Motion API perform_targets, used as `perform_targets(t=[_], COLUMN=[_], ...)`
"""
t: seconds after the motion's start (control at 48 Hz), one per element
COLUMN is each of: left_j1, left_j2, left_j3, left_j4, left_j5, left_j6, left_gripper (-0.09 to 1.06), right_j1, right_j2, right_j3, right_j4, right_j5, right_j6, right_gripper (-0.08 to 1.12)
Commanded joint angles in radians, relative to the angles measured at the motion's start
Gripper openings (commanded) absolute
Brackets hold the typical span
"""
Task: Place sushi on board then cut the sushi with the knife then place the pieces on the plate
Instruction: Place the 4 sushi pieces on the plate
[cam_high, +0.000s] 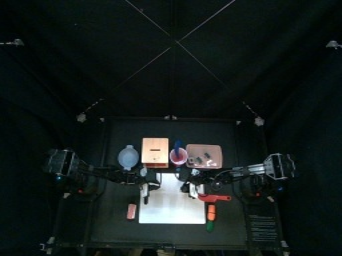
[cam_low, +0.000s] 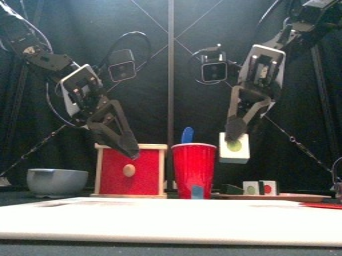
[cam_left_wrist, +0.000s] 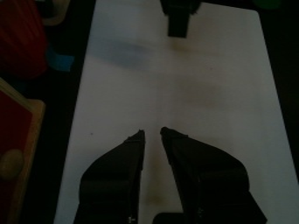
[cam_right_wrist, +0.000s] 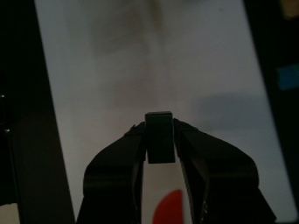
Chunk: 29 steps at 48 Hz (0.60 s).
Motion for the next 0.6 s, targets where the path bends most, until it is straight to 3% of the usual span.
perform_targets(t=[0.021, 0.312, 0.604], left_j1=[0.000, 0.003, 0.005], left_j2=[-0.006, -0.008, -0.006], left_j3=[-0.015, -0.020, -0.025], left_j4=[0.000, 0.000, -0.002], left_j5=[-0.006, -0.006, -0.006], left_j6=[-0.002, -0.002, -0.002], left_gripper=[0.66, 0.66, 0.66], right_j1=[-0.063, -0.299, -0.572], right_j2=[-0.101, -0.264, -0.307], right_j3=[0.043, 0.150, 0.186], right_j4=[-0.014, -0.110, -0.219], right_j5=[-0.002, 0.028, 0.083], right_j6=[-0.002, -0.002, -0.003], right_gripper=[0.59, 0.59, 0.59])
